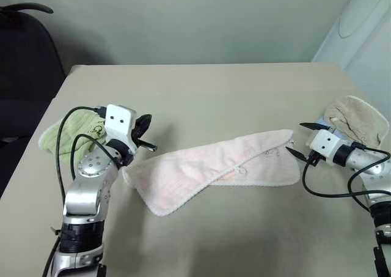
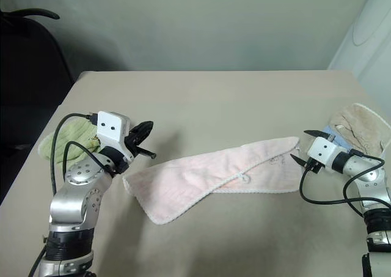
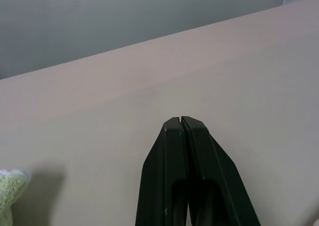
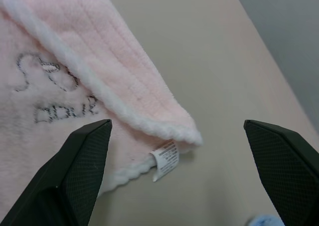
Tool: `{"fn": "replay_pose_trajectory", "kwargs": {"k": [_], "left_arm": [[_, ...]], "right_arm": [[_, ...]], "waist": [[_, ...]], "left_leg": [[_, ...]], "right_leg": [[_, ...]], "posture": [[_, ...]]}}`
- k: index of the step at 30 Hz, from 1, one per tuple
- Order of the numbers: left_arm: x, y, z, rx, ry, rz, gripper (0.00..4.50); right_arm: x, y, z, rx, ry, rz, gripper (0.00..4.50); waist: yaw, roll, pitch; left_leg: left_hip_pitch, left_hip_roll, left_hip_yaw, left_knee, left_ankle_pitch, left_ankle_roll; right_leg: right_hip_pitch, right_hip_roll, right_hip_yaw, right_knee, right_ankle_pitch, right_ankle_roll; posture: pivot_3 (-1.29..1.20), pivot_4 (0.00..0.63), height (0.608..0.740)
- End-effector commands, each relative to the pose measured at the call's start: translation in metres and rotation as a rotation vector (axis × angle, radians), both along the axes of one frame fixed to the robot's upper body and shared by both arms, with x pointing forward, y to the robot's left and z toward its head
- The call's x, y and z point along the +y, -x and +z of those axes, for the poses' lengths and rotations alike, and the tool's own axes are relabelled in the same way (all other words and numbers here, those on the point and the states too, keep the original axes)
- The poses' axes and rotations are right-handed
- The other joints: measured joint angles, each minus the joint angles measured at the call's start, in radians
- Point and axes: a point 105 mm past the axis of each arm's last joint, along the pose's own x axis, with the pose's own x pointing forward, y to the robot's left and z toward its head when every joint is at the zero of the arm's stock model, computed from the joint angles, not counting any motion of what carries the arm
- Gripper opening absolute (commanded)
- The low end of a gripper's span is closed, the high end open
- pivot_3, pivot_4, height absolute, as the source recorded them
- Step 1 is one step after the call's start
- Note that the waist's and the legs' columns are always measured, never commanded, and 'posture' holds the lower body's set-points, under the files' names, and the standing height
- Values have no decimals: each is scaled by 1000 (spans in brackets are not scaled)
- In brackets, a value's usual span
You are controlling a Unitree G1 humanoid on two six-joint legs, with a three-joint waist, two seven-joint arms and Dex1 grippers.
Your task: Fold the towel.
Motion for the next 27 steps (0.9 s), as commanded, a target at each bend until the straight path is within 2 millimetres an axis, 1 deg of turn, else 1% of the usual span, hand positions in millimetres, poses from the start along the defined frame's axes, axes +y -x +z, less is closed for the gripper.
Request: {"fn": "replay_pose_trajectory", "kwargs": {"k": [1, 4, 11, 15, 18, 19, 20, 23, 27], "left_arm": [[-6, 9, 15, -59, -17, -34, 78], [-7, 12, 13, -56, -21, -32, 78], [-4, 21, 13, -55, -29, -13, 78], [-4, 24, 11, -50, -29, -5, 78], [-4, 25, 10, -49, -30, -5, 78], [-4, 26, 10, -49, -30, -6, 78], [-4, 27, 10, -49, -30, -8, 78], [-4, 28, 9, -45, -39, -24, 78], [-10, 39, 11, -36, -90, -129, 78]], "right_arm": [[-2, -5, 11, -67, 79, 16, 4483], [0, -11, 10, -76, 110, 31, 4483], [1, -24, 6, -115, 262, 59, 4483], [1, -28, 5, -136, 342, 82, 4483], [-1, -28, 3, -145, 392, 92, 3940], [-1, -28, 3, -149, 396, 92, 3548], [-2, -28, 3, -151, 397, 93, 3256], [-1, -27, 2, -151, 397, 101, 2117], [0, -26, 1, -149, 391, 105, 638]], "waist": [[0, 0, 0], [-1, 0, 0], [-1, 0, 0], [-2, 0, 0], [-2, 0, 0], [-2, 0, 0], [-3, 0, 0], [-3, 0, 0], [-4, 0, 0]], "left_leg": [[0, 0, 0, 0, 0, 1], [0, 0, 0, 0, -1, 1], [0, 0, 0, 0, -2, 3], [0, 0, 0, 0, -2, 4], [0, 0, 0, 0, -3, 5], [0, 1, 0, 0, -3, 5], [0, 1, 0, 0, -3, 5], [0, 1, 0, 0, -3, 5], [0, 1, 0, -1, -3, 5]], "right_leg": [[0, 0, 0, 0, 0, 0], [0, 0, 0, 0, 0, 0], [0, -1, -1, 0, 1, -1], [0, -1, -1, 0, 1, -1], [0, -1, -2, 0, 1, -1], [0, -1, -2, 0, 1, -2], [0, -2, -2, 0, 1, -2], [0, -2, -2, 0, 1, -2], [-1, -2, -1, 0, 1, -2]], "posture": [[0, 150, 740], [0, 150, 740], [0, 150, 740], [0, 150, 740], [0, 150, 740], [0, 150, 740], [0, 150, 740], [0, 150, 740], [0, 150, 740]]}}
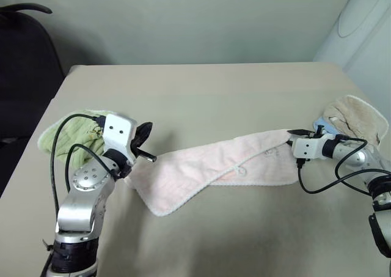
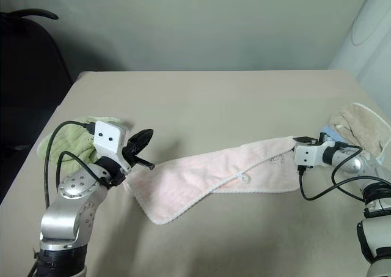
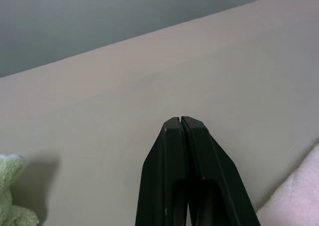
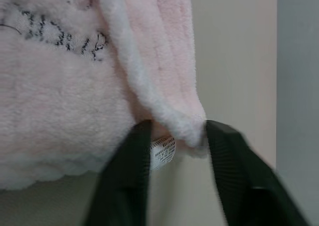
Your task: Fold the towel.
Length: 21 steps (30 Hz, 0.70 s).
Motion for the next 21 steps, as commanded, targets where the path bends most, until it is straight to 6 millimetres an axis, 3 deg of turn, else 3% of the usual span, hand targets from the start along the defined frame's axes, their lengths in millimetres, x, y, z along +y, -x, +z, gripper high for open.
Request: {"fn": "replay_pose_trajectory", "kwargs": {"k": [1, 2, 9, 10, 13, 21], "left_arm": [[-7, 15, 16, -48, -54, -112, 78], [-7, 20, 15, -35, -87, -149, 78], [-1, 50, -1, 113, -254, -403, 78], [-2, 59, -4, 158, -251, -468, 258], [-1, 82, -15, 287, -316, -640, 1016], [-9, 111, -37, 471, -421, -915, 3867]], "right_arm": [[-3, -2, 15, -50, 0, 4, 281], [-2, -2, 14, -49, 0, 4, 18], [4, -7, 15, -77, -42, -4, 18], [5, -7, 15, -82, -44, -3, 4], [5, -7, 17, -95, -48, -4, 0], [6, -5, 15, -107, -65, -1, 0]], "waist": [[0, 0, 0], [0, 0, 0], [-2, 0, 0], [-2, 0, 0], [-1, 0, 0], [-1, 0, 0]], "left_leg": [[0, 0, 0, 0, 0, 0], [0, 0, 0, 0, 0, 0], [0, 0, 0, -1, 0, 0], [-1, 0, 0, -2, 0, 0], [-1, 1, 0, -2, 0, 0], [-2, 1, 0, -2, -1, 0]], "right_leg": [[0, 0, 0, 0, 0, 0], [0, 0, 0, 0, 0, 0], [-1, 0, 0, 0, 0, -1], [-1, 0, 0, 0, 0, -1], [-2, 0, 0, 0, 0, -1], [-2, -1, 0, 0, 1, -1]], "posture": [[0, 150, 740], [0, 150, 740], [0, 150, 740], [0, 150, 740], [0, 150, 740], [0, 150, 740]]}}
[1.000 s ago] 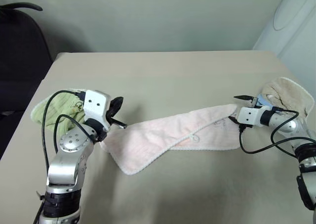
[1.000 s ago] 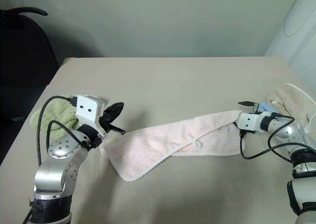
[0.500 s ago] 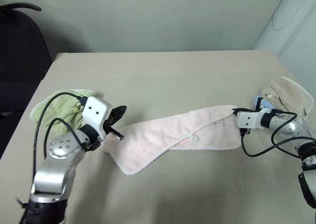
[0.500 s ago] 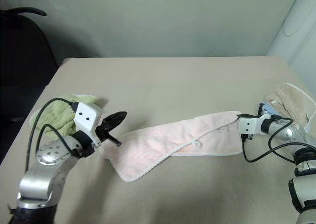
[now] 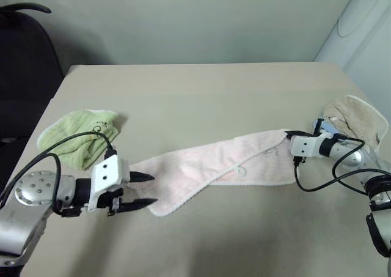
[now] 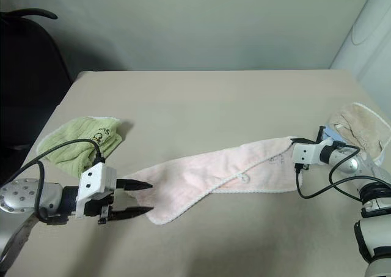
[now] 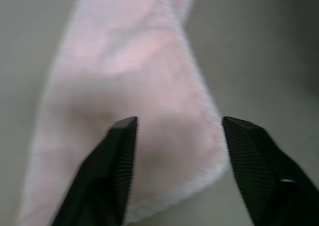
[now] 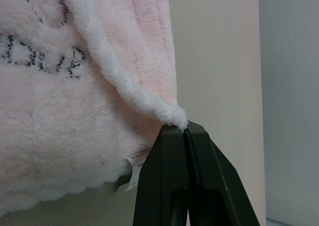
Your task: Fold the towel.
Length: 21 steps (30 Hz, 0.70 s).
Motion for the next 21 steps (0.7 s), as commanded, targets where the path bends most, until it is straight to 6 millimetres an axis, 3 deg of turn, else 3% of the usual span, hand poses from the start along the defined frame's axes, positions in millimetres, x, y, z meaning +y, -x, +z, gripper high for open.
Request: {"fn": "replay_pose_trajectory", "kwargs": {"k": [1, 2, 7, 19, 21], "left_arm": [[-9, 9, -8, 25, -32, -117, 4204], [-10, 7, -12, 1, -60, -141, 4452], [-14, -5, -28, -84, -148, -192, 4452], [-6, -1, -53, -57, -265, -254, 4452], [-3, -3, -55, -70, -280, -242, 3850]], "right_arm": [[0, 0, 11, -53, -29, 0, 0], [0, 1, 10, -52, -32, 1, 0], [1, 5, 6, -47, -43, 5, 0], [5, 8, 6, -52, -65, 9, 0], [7, 8, 7, -56, -72, 16, 0]], "waist": [[0, 0, 0], [0, 0, 0], [0, 0, 0], [-2, 0, 0], [-2, 0, 0]], "left_leg": [[0, 0, 0, 0, 0, 0], [0, 0, 0, 0, 0, 0], [-1, 0, -1, -1, 0, 0], [-3, 1, -1, -1, 0, 1], [-3, 1, -1, -1, 0, 1]], "right_leg": [[0, 0, 0, 0, 0, 0], [0, 0, 0, 0, 0, 0], [-1, -1, 0, 0, 0, 0], [-2, -2, 0, -1, 0, 0], [-2, -2, 0, -1, 0, 0]], "posture": [[0, 150, 740], [0, 150, 740], [0, 150, 740], [0, 150, 740], [0, 150, 740]]}}
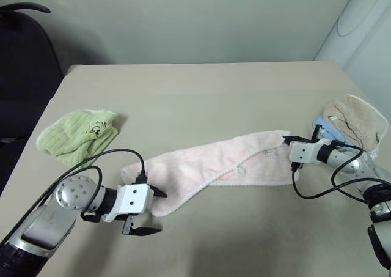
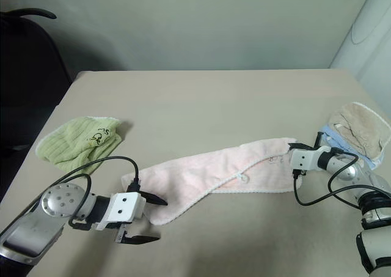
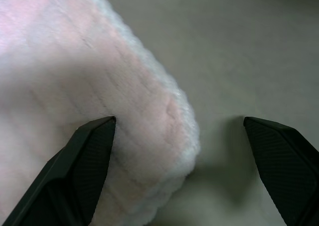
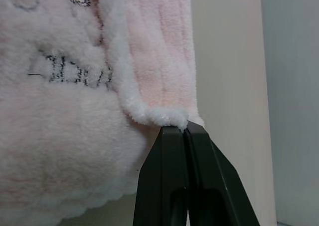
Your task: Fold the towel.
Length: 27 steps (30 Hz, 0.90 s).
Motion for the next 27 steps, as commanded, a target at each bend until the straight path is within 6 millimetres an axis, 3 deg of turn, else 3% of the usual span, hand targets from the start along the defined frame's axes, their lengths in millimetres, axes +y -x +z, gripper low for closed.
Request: {"fn": "replay_pose_trajectory", "kwargs": {"k": [1, 11, 16, 20, 24, 27], "left_arm": [[6, -3, -3, -28, -33, 9, 3510], [6, -6, -1, -52, -2, 25, 22], [4, -4, 0, -49, 32, 37, 22], [-5, -8, 12, -41, 172, 140, 22], [-7, -30, 61, -92, 468, 339, 22], [0, -64, 117, -236, 762, 511, 22]], "right_arm": [[2, -2, 18, -60, -41, 5, 0], [4, -3, 23, -66, -43, 13, 0], [3, -3, 24, -59, -47, 13, 0], [-4, 0, 30, -67, -60, -1, 0], [-22, 0, 51, -118, -123, -69, 0], [-37, -4, 73, -167, -164, -134, 0]], "waist": [[0, 1, 0], [0, 1, -1], [-1, 1, -1], [0, 1, -1], [1, 1, -1], [4, 2, -1]], "left_leg": [[0, 0, 0, 0, 0, 0], [0, 0, 0, -1, 0, 0], [0, 0, 0, -1, 0, 0], [0, 0, 0, -1, 0, 0], [-1, 0, -1, -1, 0, 0], [0, 0, -1, -1, 1, -1]], "right_leg": [[0, 0, 0, 0, 0, 0], [0, -1, 0, 0, 0, 0], [0, -1, 0, 0, 0, 0], [0, -1, 0, 0, 0, 0], [0, -1, -1, 0, 0, 0], [1, -2, -2, 0, 0, 0]], "posture": [[0, 150, 740], [0, 150, 740], [0, 150, 740], [0, 150, 740], [0, 150, 740], [0, 150, 740]]}}
